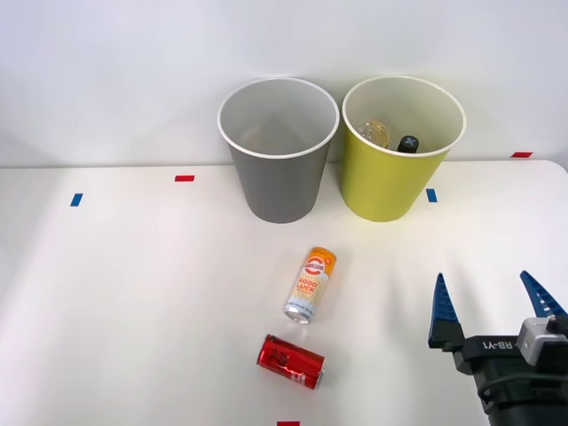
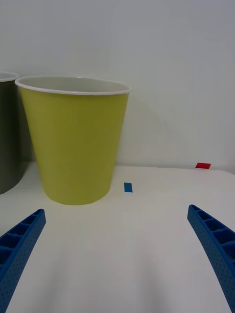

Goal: Put cans in the gray bin, plastic bottles in the light green bin

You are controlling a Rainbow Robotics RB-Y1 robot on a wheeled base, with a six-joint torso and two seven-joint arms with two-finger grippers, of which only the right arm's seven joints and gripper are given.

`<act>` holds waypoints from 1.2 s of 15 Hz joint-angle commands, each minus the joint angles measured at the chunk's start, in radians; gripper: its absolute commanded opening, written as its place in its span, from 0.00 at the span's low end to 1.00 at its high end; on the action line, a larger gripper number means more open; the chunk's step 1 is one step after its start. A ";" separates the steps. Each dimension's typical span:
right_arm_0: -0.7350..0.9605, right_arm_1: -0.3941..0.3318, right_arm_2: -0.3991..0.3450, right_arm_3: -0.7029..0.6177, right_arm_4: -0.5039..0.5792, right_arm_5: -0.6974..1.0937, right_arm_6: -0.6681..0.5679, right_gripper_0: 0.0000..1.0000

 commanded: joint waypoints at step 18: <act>0.235 0.013 0.005 0.224 0.565 -0.446 -0.402 1.00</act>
